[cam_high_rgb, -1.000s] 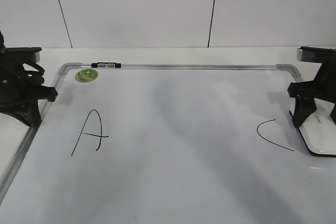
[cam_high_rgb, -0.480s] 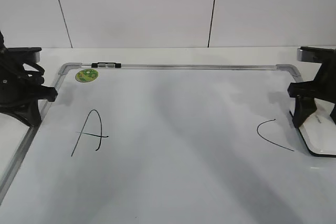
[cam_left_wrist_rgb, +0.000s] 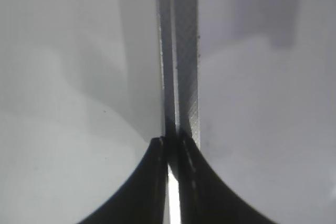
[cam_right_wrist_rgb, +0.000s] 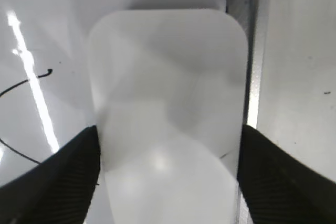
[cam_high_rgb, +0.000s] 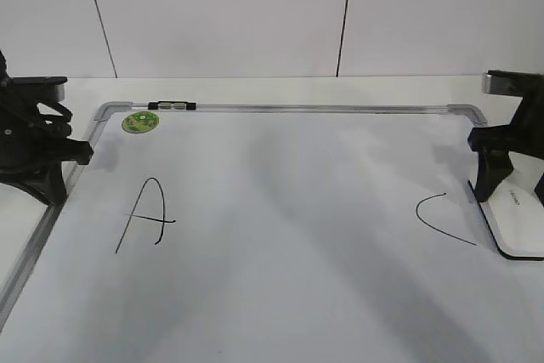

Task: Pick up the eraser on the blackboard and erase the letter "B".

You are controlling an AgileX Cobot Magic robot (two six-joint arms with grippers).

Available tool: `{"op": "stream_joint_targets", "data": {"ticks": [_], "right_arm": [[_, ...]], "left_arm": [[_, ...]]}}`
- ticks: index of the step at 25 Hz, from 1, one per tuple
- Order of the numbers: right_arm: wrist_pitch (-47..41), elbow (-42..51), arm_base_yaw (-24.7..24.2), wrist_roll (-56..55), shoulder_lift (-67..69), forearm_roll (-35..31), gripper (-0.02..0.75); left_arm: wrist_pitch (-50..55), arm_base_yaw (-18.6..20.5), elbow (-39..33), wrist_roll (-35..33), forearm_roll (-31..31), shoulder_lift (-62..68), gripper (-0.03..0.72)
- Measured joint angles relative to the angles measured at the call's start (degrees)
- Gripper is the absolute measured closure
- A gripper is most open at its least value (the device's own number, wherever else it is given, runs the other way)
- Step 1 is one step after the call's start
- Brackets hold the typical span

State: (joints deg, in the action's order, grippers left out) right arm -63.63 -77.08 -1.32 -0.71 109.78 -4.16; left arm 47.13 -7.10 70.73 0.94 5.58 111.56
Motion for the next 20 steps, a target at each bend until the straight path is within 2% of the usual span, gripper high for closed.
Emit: {"op": "stream_joint_targets", "data": {"ticks": [8,13,17,20], "right_arm": [[-5.5,-10.1,0.0,0.0,0.0,-0.2,0.142],[-6.1,-12.9,0.0,-0.1,-1.7,-4.2,0.152],[-6.2,-13.1,0.0,-0.1,-3.4,-5.3,0.153],[-6.3,-13.2,0.0,-0.1,-5.2,-5.4,0.153]], "left_arm": [[0.0,0.0,0.0,0.0,0.0,0.0,0.671],[0.0,0.0,0.0,0.0,0.1,0.0,0.664],[0.2,0.0,0.0,-0.9,0.1,0.0,0.608],[0.3,0.0,0.0,-1.3,0.1,0.0,0.539]]}}
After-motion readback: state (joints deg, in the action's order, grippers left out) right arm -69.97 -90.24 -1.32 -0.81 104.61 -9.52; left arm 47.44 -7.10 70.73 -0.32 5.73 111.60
